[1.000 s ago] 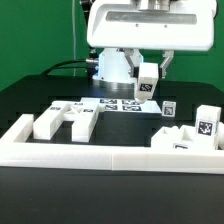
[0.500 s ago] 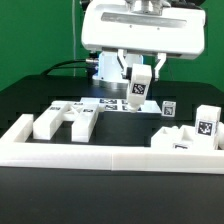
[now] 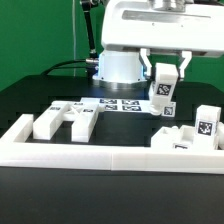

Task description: Assemble chair

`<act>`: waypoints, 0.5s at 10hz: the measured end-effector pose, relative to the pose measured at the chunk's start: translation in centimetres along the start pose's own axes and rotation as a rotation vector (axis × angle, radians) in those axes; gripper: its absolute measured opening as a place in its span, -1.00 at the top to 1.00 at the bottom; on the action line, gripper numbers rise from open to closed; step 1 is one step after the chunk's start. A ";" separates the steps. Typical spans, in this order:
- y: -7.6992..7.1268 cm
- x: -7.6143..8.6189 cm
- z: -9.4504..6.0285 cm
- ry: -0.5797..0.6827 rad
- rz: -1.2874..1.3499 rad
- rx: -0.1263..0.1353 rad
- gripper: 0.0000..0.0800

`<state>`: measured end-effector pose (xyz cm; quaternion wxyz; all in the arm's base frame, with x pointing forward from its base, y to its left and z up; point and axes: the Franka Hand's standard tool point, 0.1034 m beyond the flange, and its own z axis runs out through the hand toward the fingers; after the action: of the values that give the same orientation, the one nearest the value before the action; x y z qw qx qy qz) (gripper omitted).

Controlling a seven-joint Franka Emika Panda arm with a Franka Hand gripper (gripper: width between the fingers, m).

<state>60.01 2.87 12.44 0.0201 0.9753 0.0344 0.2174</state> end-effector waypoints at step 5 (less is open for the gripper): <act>0.3 1.3 0.2 0.129 -0.029 -0.019 0.27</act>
Offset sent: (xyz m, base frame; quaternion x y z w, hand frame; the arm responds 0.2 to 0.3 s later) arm 0.0094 0.0205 0.0031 0.0456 0.0031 0.0405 0.9981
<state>61.29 2.65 12.87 0.0305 0.9583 0.0478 0.2800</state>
